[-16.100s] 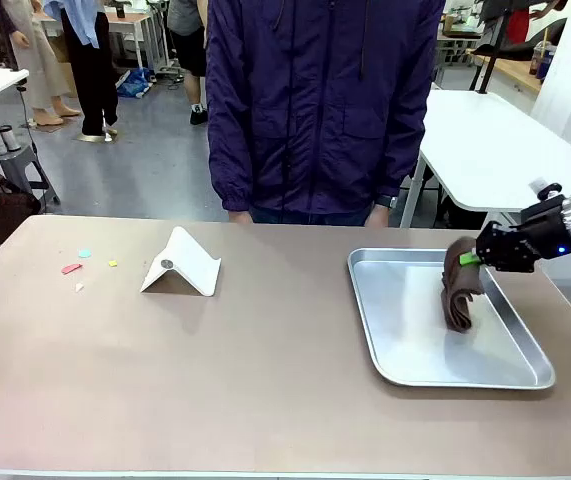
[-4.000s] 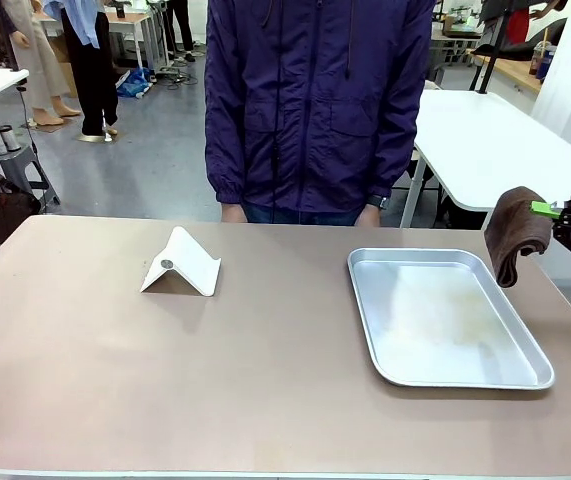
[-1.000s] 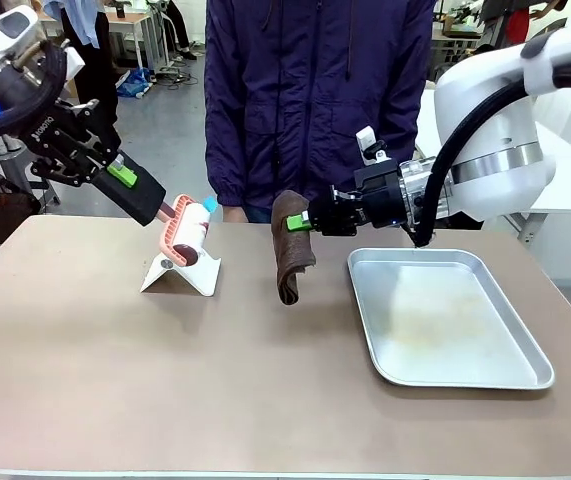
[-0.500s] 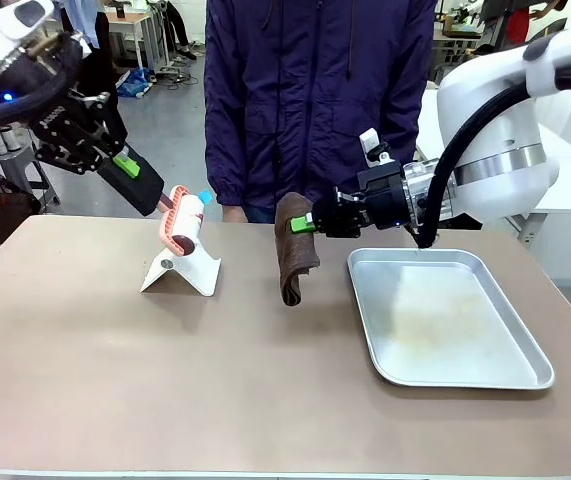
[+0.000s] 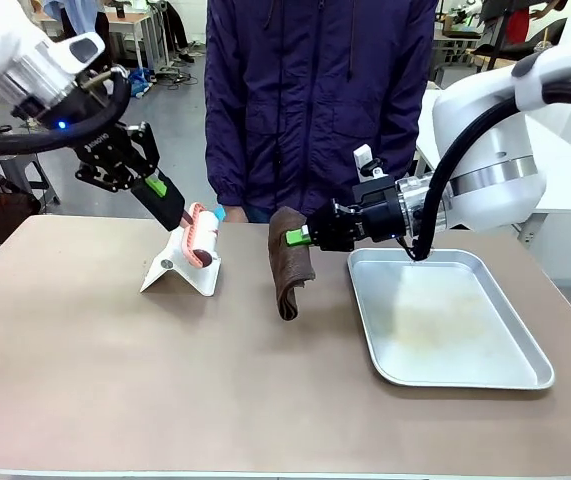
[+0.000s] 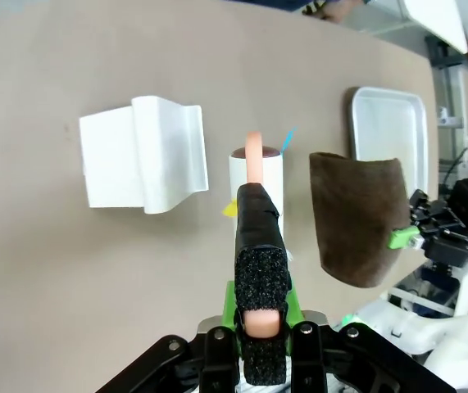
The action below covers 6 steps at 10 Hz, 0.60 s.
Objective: Clean the surface of the table.
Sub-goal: Return the Lint Roller and towel to their original positions.
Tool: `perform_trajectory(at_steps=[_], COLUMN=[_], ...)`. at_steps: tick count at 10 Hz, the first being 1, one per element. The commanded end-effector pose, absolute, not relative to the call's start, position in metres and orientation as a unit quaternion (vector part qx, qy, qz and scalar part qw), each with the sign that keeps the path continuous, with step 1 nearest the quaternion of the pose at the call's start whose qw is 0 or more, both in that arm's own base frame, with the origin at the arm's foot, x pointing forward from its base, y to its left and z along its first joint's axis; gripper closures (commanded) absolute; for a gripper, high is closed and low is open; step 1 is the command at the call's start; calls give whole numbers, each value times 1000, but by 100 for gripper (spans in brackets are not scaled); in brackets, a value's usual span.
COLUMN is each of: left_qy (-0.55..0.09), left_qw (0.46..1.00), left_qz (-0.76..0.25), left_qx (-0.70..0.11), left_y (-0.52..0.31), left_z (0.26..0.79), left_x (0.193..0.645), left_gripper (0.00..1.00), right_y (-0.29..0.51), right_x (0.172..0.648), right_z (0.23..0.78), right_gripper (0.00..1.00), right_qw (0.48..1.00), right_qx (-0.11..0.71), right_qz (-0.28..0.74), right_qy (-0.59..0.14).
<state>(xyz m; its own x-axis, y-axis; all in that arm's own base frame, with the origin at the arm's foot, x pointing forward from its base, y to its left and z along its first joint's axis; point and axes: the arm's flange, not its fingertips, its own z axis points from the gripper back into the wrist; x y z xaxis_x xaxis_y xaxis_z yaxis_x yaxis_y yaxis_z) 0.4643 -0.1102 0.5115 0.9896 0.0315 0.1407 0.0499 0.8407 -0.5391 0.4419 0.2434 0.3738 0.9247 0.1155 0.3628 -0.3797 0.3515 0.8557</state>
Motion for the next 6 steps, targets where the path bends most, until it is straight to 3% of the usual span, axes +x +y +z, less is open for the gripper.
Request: perform_trajectory(at_steps=[1, 6], left_qy=[-74, -105], left_qw=[953, 937], left_qz=[-15, -18], left_qx=[-294, -333], left_y=[-108, -102], left_z=[501, 448], left_x=[479, 490], left_gripper=[78, 78], right_y=[250, 259], right_x=[449, 451], right_z=[373, 365], right_gripper=[92, 92], right_qw=[803, 802], right_qx=[563, 567], right_qz=[150, 146], right_qy=[-123, -120])
